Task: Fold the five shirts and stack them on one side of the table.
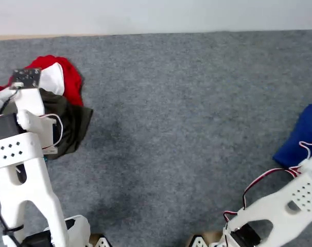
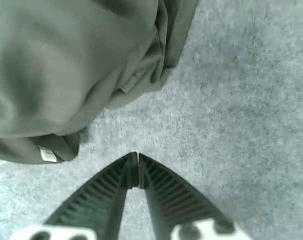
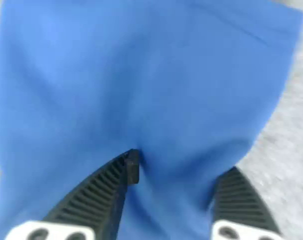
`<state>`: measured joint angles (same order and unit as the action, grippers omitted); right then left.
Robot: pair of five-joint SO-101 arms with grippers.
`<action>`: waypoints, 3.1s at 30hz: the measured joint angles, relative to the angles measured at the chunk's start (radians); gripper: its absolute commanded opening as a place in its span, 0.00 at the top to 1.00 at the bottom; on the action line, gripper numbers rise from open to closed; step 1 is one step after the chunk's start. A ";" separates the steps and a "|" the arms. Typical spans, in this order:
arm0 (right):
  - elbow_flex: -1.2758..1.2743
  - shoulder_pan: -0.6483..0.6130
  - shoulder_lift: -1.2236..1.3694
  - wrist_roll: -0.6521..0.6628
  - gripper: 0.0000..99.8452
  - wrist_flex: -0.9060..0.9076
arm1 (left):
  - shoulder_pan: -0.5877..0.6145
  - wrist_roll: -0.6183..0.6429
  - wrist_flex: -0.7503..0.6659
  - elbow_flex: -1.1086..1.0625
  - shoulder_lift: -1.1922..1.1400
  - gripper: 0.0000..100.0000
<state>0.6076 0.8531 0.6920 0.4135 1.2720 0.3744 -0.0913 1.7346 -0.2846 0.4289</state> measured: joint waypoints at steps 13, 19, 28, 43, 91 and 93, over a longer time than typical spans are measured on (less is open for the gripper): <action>0.000 -0.031 -0.204 -0.018 0.81 0.209 | 0.000 0.000 -0.002 -0.026 0.009 0.99; 0.000 -0.058 -0.026 -0.018 0.98 0.209 | 0.000 0.000 -0.002 -0.026 0.107 0.99; 0.000 -0.072 0.098 -0.018 0.99 0.265 | 0.000 0.000 0.000 -0.031 0.221 0.99; 0.002 -0.157 0.107 0.006 0.99 0.361 | 0.000 0.000 0.000 -0.031 0.224 0.99; -1.140 -0.273 -1.398 0.012 0.99 0.482 | 0.327 -0.641 -0.382 -0.069 0.012 0.75; -1.140 -0.273 -1.415 0.012 0.99 0.482 | 0.327 -0.672 -0.404 -0.034 -0.028 0.75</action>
<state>-0.5324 0.5800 -0.7227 0.4258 1.7538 0.7012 -0.7633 1.3311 -0.3184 0.4012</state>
